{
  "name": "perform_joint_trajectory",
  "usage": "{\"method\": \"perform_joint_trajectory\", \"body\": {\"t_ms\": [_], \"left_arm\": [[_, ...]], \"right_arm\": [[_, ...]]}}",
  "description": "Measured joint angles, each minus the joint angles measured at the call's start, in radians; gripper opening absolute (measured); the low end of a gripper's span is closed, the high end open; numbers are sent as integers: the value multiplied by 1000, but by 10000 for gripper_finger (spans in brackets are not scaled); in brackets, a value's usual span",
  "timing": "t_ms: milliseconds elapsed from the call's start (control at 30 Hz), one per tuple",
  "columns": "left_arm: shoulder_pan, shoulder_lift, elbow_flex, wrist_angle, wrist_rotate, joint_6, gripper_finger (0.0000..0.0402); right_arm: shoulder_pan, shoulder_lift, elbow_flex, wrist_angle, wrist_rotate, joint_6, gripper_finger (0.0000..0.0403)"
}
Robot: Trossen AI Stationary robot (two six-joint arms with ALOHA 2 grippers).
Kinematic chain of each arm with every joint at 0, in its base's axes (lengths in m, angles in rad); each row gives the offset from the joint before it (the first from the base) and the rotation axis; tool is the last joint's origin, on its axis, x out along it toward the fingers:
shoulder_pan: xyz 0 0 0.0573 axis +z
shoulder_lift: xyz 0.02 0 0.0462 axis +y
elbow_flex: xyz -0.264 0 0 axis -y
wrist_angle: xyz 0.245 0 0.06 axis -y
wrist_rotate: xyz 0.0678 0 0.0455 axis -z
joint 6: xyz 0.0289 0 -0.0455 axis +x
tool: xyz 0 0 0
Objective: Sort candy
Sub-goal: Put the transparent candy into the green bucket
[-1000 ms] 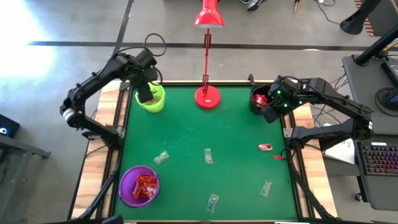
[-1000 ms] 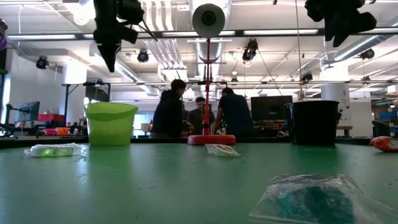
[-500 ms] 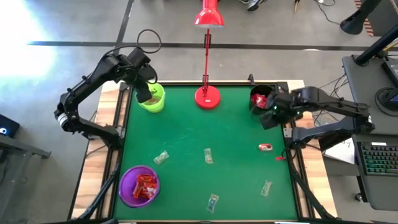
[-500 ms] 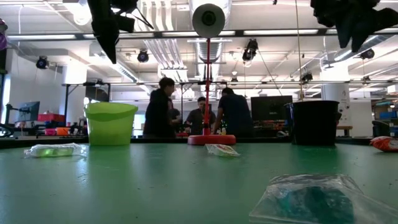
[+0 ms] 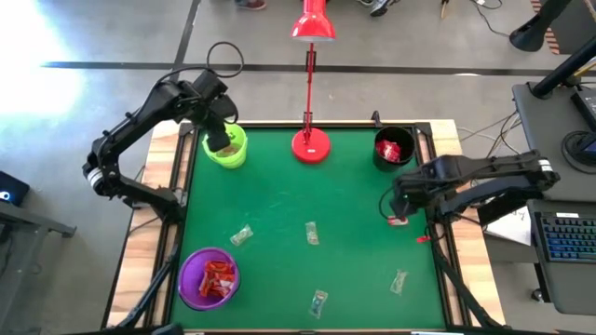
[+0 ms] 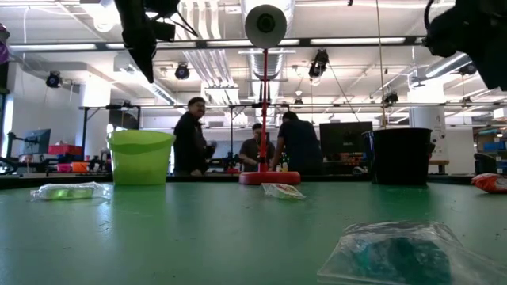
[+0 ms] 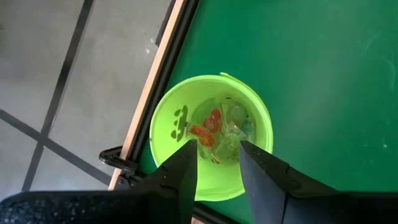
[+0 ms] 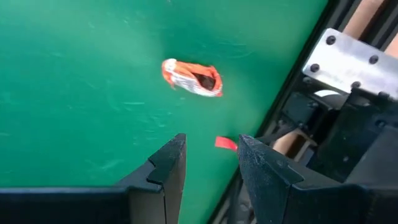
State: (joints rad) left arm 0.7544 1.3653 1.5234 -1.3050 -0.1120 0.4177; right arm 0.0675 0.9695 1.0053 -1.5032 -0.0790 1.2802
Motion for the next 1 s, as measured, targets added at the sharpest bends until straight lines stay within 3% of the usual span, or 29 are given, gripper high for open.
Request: {"method": "perform_joint_trajectory", "body": {"t_ms": [367,700,867,1000], "left_arm": [[0,4,0,22,0,-13,102],[0,4,0,47,0,-14,102],[0,4,0,65,0,-16,102],[0,4,0,67,0,-17,102]], "right_arm": [[6,0,-112,23,1,-97,137],[4,0,-161,119,-77,-175,137],[4,0,-154,211,17,-201,137],[4,0,-145,288,26,-190,137]]}}
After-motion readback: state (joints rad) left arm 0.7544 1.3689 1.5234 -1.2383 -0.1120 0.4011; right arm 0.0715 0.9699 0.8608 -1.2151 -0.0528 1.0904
